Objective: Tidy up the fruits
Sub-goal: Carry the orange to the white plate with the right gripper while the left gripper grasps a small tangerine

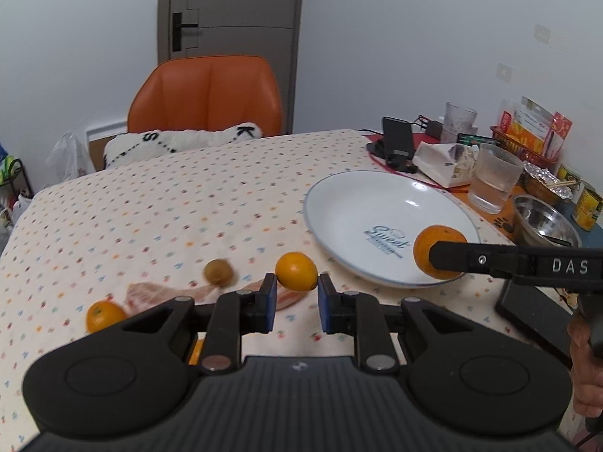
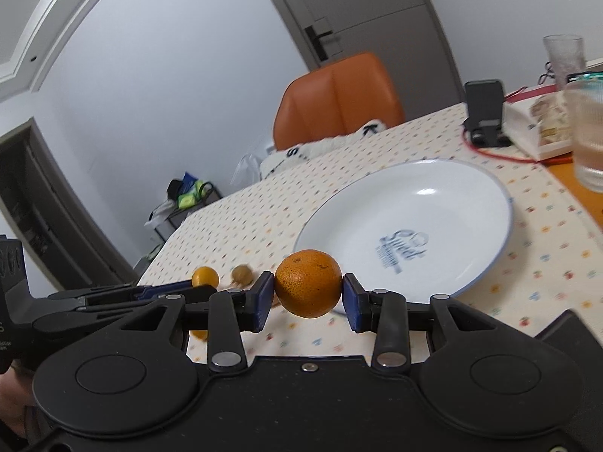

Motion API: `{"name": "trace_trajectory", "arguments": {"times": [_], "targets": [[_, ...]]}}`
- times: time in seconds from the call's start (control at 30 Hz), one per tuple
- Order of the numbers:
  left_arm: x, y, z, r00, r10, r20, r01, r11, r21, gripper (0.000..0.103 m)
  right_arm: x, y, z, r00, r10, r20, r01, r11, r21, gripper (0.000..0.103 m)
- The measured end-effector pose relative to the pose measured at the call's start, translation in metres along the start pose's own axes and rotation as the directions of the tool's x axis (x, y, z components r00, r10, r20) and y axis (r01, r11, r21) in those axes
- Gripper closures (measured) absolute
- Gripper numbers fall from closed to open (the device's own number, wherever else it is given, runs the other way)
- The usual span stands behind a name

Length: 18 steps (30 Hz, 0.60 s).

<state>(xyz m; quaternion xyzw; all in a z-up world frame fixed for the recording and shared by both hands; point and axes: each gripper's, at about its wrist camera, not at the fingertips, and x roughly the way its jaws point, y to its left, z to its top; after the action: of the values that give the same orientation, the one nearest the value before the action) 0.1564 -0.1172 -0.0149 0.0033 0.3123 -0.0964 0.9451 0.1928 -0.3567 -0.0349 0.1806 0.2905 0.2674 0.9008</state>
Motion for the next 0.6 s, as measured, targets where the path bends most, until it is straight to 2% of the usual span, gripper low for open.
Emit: {"name": "trace_trajectory", "arguments": {"times": [0.6], "targets": [[0.043, -0.046, 0.023, 0.998, -0.063, -0.021, 0.064, 0.996, 0.067, 0.082, -0.006, -0.044, 0.012, 0.998, -0.033, 0.048, 0.030, 0.998, 0.050, 0.066]]}}
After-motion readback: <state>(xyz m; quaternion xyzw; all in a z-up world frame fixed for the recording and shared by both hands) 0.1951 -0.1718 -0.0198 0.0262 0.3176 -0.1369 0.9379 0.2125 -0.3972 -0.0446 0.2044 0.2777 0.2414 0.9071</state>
